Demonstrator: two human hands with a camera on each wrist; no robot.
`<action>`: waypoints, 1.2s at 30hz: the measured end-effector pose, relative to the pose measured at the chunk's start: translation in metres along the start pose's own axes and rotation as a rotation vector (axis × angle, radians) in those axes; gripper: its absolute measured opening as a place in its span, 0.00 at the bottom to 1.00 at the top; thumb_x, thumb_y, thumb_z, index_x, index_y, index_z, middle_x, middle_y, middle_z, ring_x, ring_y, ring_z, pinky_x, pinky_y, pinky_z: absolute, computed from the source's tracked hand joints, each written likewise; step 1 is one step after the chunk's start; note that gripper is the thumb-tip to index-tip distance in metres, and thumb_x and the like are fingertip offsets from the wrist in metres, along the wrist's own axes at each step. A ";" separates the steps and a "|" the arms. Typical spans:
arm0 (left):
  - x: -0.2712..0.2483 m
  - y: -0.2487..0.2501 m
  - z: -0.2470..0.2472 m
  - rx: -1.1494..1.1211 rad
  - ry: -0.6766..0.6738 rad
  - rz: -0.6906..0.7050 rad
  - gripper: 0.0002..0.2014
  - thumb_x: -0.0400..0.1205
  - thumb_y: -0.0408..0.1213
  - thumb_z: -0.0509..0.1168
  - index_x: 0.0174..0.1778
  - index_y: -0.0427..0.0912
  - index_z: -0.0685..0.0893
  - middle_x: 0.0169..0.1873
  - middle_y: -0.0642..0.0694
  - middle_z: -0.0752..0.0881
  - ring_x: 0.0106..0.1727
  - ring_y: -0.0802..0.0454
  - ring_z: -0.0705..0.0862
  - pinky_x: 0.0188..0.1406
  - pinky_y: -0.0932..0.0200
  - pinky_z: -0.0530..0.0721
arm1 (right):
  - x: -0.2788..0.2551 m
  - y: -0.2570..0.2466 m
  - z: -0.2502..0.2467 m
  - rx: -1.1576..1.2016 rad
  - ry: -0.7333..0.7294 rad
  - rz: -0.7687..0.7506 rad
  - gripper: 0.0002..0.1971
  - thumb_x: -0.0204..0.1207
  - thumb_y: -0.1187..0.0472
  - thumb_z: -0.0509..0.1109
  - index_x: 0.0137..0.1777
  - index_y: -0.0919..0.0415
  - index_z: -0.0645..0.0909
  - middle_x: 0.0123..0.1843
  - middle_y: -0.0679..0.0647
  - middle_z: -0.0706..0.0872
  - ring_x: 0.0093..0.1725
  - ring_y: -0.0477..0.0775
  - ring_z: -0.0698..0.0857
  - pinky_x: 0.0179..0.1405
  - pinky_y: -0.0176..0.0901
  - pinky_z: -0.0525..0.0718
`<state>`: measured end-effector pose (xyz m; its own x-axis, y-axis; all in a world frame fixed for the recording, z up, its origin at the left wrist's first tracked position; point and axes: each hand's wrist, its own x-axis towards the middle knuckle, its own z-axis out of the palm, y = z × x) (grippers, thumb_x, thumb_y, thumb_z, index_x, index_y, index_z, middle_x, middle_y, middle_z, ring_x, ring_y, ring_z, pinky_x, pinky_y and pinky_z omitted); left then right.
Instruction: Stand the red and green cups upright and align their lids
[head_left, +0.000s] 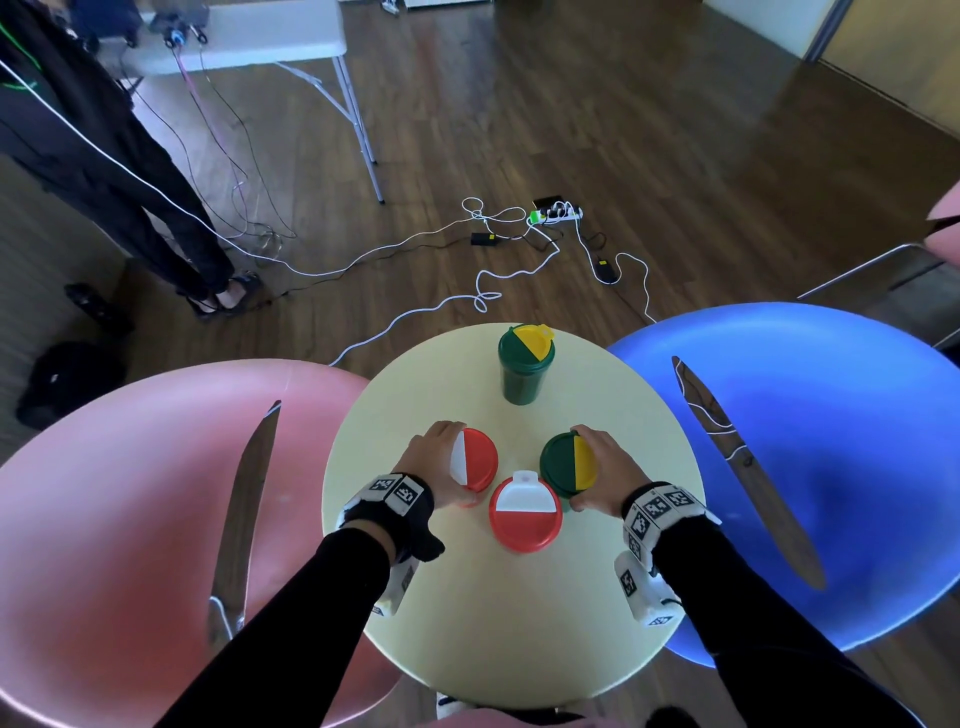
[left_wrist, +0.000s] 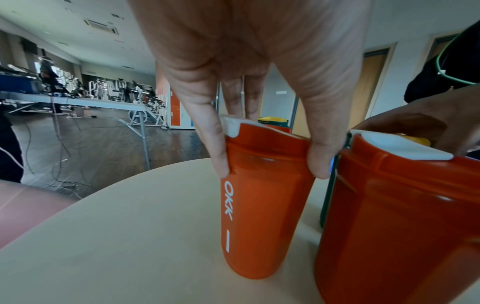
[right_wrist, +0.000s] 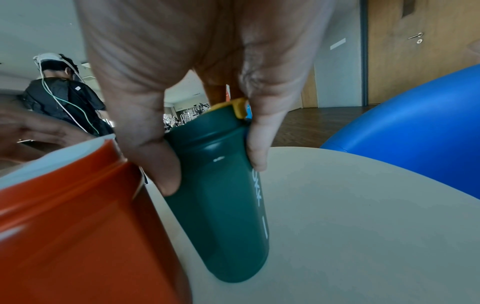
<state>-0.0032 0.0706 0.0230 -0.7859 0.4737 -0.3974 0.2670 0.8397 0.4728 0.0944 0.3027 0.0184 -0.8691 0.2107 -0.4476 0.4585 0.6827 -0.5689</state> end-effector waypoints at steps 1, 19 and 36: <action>-0.001 0.001 0.001 0.001 -0.005 0.004 0.51 0.60 0.48 0.80 0.78 0.46 0.61 0.75 0.50 0.66 0.71 0.42 0.70 0.69 0.49 0.72 | 0.000 0.000 0.000 -0.002 0.001 0.002 0.52 0.57 0.67 0.81 0.80 0.56 0.57 0.76 0.55 0.64 0.74 0.58 0.69 0.66 0.46 0.74; -0.006 0.006 0.005 0.001 -0.018 -0.004 0.51 0.63 0.50 0.78 0.79 0.48 0.57 0.77 0.53 0.62 0.71 0.41 0.68 0.70 0.48 0.71 | -0.004 0.004 -0.005 -0.057 -0.047 -0.005 0.53 0.56 0.67 0.81 0.80 0.56 0.56 0.77 0.54 0.63 0.74 0.57 0.68 0.65 0.43 0.74; 0.002 0.002 0.005 -0.073 -0.019 -0.001 0.48 0.62 0.39 0.80 0.77 0.48 0.61 0.75 0.52 0.63 0.73 0.50 0.71 0.69 0.53 0.73 | 0.024 -0.017 -0.047 -0.136 -0.105 -0.017 0.52 0.62 0.41 0.79 0.81 0.55 0.55 0.81 0.55 0.58 0.79 0.55 0.62 0.76 0.49 0.63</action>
<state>-0.0012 0.0751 0.0190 -0.7752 0.4782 -0.4128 0.2238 0.8190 0.5284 0.0569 0.3294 0.0497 -0.8490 0.1295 -0.5123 0.4087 0.7754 -0.4813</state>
